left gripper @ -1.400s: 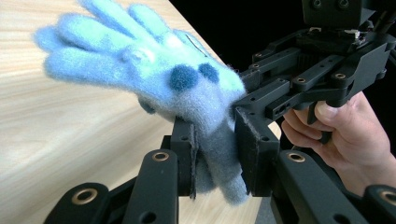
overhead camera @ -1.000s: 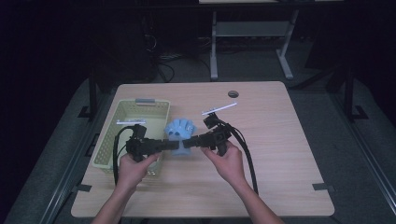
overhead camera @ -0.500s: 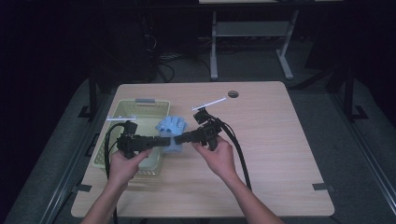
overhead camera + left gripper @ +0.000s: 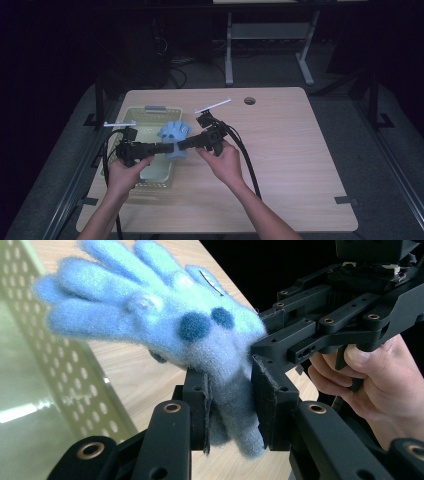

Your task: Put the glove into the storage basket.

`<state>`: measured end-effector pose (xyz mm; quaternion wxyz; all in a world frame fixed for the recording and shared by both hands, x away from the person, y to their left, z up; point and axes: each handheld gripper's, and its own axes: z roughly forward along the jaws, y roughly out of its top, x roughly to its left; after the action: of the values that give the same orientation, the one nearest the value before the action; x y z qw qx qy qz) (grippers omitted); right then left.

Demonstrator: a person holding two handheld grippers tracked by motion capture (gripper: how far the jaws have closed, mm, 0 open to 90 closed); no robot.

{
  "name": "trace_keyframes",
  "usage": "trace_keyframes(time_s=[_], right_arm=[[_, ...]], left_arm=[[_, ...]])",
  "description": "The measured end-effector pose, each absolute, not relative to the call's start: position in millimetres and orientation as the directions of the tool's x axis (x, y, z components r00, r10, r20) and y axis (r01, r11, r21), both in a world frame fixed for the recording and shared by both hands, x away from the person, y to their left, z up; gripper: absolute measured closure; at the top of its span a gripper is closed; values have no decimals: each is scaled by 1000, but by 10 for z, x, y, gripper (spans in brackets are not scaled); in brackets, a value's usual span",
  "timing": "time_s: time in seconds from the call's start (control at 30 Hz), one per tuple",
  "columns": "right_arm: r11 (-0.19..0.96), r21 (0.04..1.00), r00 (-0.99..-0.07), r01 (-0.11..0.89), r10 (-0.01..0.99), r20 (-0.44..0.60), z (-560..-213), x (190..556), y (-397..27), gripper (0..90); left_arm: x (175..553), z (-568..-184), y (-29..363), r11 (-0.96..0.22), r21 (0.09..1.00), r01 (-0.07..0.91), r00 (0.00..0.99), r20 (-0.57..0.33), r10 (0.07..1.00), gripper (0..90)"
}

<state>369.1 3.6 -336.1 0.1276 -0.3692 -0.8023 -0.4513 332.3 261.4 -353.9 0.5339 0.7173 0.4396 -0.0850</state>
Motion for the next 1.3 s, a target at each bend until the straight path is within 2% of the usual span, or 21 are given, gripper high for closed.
trace_keyframes(time_s=[0.73, 1.3], right_arm=[[315, 636, -702, 705, 438, 562, -3361, 3825, 480, 739], [324, 614, -691, 719, 424, 586, -3523, 3949, 828, 743]], left_arm=[[3357, -3518, 3079, 3, 671, 741, 553, -614, 563, 721], [3400, -3642, 3373, 30, 632, 774, 498, -638, 588, 729]])
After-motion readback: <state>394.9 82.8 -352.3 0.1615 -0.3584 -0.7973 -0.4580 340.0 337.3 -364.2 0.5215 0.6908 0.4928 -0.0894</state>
